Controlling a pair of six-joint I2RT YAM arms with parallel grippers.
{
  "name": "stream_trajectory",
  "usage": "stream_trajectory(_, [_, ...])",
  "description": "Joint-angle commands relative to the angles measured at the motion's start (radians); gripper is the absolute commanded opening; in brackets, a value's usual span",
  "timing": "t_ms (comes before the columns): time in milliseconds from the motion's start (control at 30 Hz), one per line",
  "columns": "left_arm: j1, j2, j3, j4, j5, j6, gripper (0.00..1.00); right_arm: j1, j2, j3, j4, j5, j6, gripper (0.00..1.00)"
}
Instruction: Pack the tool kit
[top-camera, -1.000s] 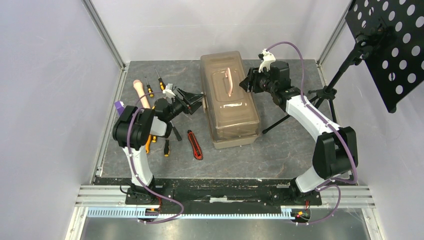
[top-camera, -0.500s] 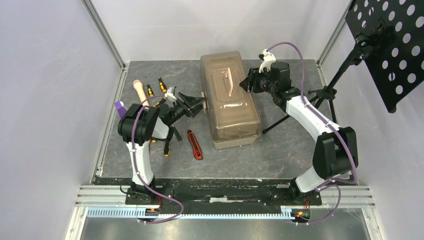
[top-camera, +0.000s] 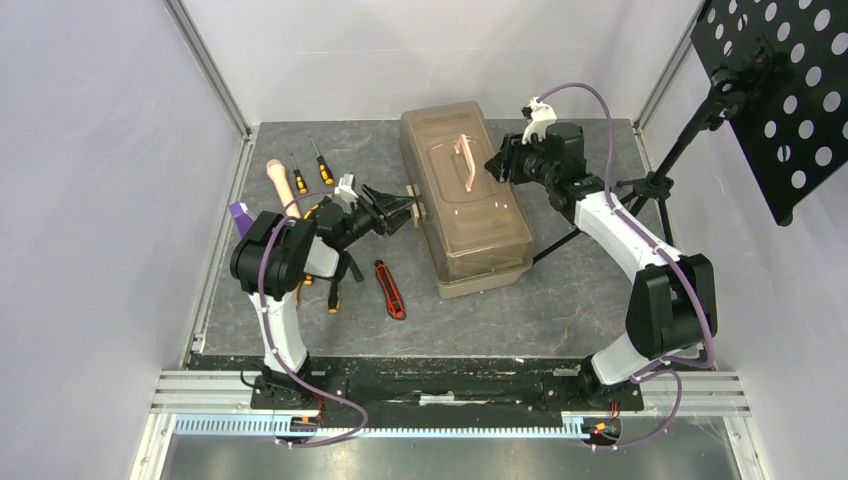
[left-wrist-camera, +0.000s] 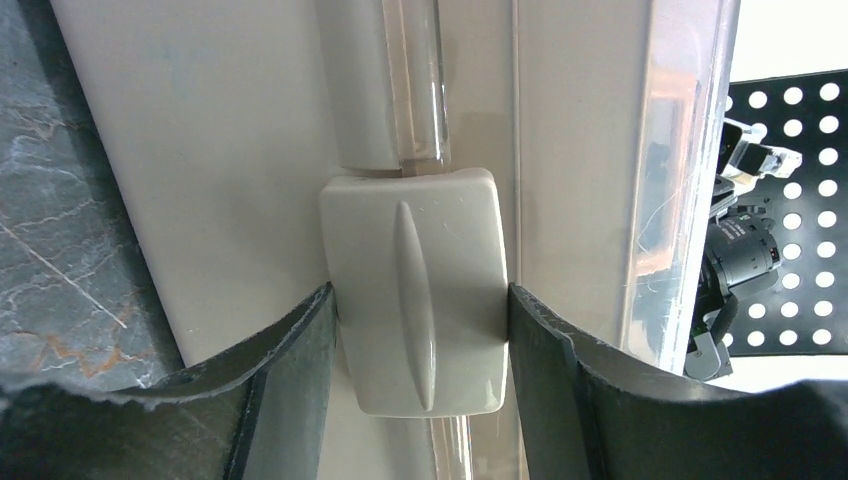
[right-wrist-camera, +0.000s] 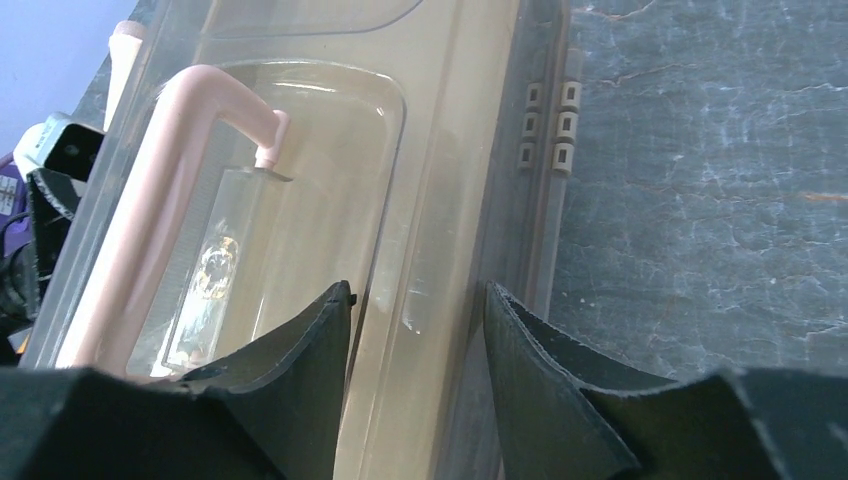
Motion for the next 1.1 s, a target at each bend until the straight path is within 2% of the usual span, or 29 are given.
stream_trajectory(0, [-0.047, -0.152, 0.036, 0.196, 0.035, -0.093, 0.41, 0.032, 0.052, -0.066, -0.155, 0.01, -0.069, 0.47])
stream_trajectory(233, [-0.048, -0.181, 0.032, 0.196, 0.024, -0.115, 0.18, 0.06, 0.052, -0.082, -0.178, 0.109, -0.11, 0.46])
stream_trajectory(400, [-0.045, -0.195, 0.023, 0.153, 0.026, -0.104, 0.02, 0.093, 0.046, -0.087, -0.201, 0.243, -0.151, 0.45])
stream_trajectory(567, [-0.044, -0.222, 0.006, 0.089, 0.026, -0.075, 0.02, 0.113, 0.045, -0.102, -0.214, 0.355, -0.175, 0.45])
stream_trajectory(633, [-0.044, -0.258, 0.012, -0.036, 0.032, -0.022, 0.02, 0.126, 0.044, -0.103, -0.219, 0.394, -0.183, 0.45])
stream_trajectory(800, [-0.044, -0.406, 0.053, -0.574, -0.031, 0.288, 0.02, 0.152, 0.05, -0.099, -0.233, 0.489, -0.195, 0.44])
stream_trajectory(867, [-0.044, -0.44, 0.08, -0.723, -0.057, 0.36, 0.02, 0.159, 0.052, -0.101, -0.232, 0.507, -0.195, 0.44])
stream_trajectory(1067, [-0.046, -0.491, 0.142, -0.986, -0.129, 0.486, 0.02, 0.178, 0.06, -0.1, -0.232, 0.543, -0.195, 0.44])
